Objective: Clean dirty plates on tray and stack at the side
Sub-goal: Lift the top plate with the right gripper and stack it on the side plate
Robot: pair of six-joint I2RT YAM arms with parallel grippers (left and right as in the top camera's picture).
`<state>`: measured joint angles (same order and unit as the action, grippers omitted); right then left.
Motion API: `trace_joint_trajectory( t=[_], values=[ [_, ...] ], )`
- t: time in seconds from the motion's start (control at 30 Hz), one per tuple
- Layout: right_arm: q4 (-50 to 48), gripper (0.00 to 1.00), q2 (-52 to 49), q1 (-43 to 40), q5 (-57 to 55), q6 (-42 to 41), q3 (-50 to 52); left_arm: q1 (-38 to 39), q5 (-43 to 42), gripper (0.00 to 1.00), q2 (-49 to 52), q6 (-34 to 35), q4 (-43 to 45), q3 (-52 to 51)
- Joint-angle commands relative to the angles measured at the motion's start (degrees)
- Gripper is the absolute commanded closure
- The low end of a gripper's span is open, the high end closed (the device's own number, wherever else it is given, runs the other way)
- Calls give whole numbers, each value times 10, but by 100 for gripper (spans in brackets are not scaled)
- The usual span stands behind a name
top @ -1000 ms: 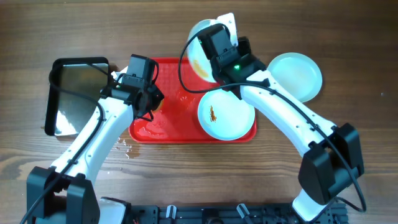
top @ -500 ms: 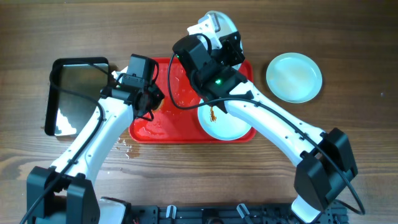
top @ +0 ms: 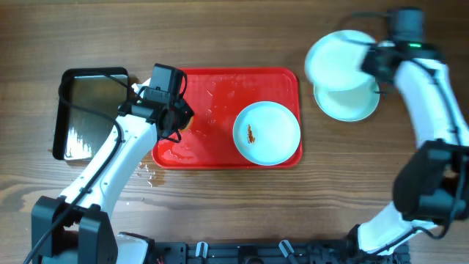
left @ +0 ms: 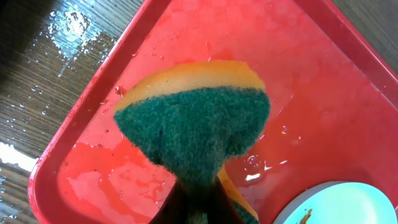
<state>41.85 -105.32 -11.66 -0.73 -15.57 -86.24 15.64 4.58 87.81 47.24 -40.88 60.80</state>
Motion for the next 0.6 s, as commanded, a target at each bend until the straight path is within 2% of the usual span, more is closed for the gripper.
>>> trace_joint_trajectory(
  t=[0.0, 0.17, 0.2, 0.23, 0.27, 0.3, 0.37, 0.4, 0.47, 0.57],
  values=[
    [-9, 96, 5, -84, 186, 4, 36, -1, 0, 96, 4, -7, 2, 2],
    [-99, 94, 1, -103, 158, -20, 148, -1, 0, 96, 4, -8, 5, 2],
    [-106, 69, 0, -103, 158, -37, 157, -1, 0, 96, 4, -8, 4, 2],
    [-103, 37, -1, -103, 163, -56, 158, -1, 0, 96, 4, -8, 4, 2],
    [-98, 26, -1, -102, 193, -58, 158, -1, 0, 96, 4, -8, 5, 2],
    [-92, 23, -1, -100, 231, -55, 158, -1, 0, 96, 4, -8, 7, 2],
    [-76, 23, -1, -93, 306, -51, 158, -1, 0, 96, 4, -7, 7, 2],
    [-63, 24, -1, -76, 349, -22, 158, -1, 0, 96, 4, -7, 7, 2],
    [-24, 26, -1, -24, 343, 29, 158, -1, 0, 96, 4, -8, 6, 2],
    [10, 36, -1, 97, 259, 36, 158, -1, 0, 96, 4, -7, 6, 2]
  ],
)
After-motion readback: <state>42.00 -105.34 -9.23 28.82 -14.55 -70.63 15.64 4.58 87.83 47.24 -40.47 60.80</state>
